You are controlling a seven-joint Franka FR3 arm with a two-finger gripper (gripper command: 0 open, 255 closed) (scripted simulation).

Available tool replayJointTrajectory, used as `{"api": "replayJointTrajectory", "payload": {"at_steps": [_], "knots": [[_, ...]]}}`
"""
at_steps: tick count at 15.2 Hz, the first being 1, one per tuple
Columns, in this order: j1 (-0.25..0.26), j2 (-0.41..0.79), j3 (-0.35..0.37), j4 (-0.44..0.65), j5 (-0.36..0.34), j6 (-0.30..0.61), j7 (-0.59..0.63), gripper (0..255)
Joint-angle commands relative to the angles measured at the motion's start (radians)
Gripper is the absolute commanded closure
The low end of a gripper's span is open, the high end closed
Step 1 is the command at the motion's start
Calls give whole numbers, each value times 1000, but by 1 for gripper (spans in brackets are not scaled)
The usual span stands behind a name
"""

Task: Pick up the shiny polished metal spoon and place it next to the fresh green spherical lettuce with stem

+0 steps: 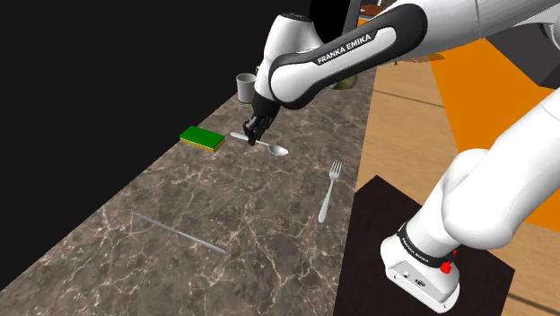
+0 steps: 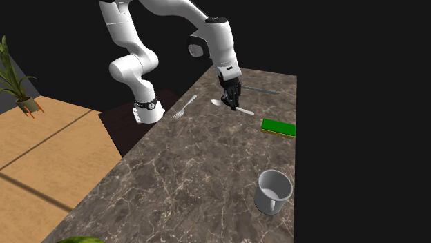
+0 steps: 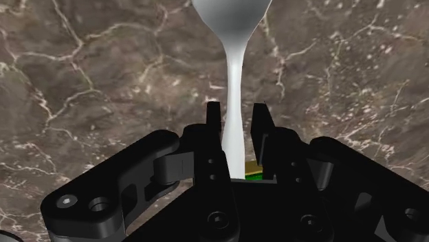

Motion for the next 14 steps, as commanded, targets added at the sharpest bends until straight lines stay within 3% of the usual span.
{"api": "replayJointTrajectory", "payload": {"at_steps": [1, 14], "knots": [[-1, -18, -1, 12, -3, -31, 5, 255], [-7, -90, -6, 120, -19, -210, 27, 255]]}}
